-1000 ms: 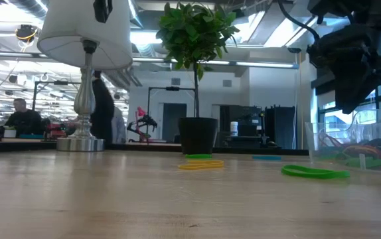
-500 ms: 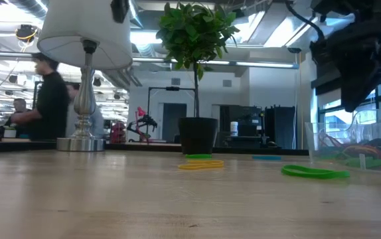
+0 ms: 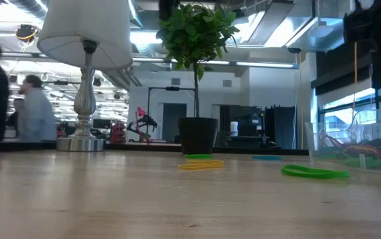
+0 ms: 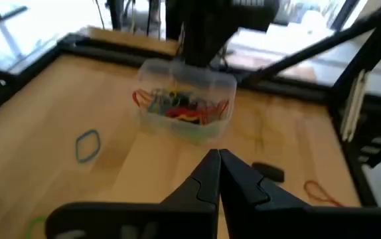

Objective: Pick and place rubber bands into bin
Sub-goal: Put the yellow rubber band into the transparent bin

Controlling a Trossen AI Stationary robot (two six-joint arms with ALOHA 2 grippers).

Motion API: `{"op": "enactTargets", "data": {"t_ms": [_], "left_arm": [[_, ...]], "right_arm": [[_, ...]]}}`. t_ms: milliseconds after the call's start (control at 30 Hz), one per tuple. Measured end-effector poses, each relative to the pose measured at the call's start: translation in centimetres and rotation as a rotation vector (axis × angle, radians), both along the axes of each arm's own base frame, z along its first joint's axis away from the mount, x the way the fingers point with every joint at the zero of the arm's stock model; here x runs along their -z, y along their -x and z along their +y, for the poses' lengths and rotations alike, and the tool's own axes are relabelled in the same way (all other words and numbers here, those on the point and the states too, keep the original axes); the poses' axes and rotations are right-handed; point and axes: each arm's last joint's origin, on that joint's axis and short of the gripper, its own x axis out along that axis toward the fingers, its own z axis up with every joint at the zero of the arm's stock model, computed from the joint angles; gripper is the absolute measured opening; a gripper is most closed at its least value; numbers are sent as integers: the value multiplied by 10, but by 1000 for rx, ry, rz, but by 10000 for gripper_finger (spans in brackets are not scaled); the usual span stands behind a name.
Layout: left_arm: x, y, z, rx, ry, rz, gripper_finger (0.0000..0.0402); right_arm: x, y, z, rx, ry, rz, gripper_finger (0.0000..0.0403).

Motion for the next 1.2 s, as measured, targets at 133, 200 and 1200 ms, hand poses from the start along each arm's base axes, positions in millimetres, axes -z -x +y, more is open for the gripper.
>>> {"op": "enactTargets", "data": {"t_ms": [133, 200, 1200], "left_arm": [[8, -25, 1, -14, -16, 92, 2], [15, -37, 3, -13, -22, 125, 4], [166, -63, 2, -55, 93, 771, 130]], "right_arm": [[-5, 9, 2, -60, -8, -54, 78], [-7, 13, 2, -77, -20, -77, 62], [-15, 28, -2, -100, -58, -164, 27]]}}
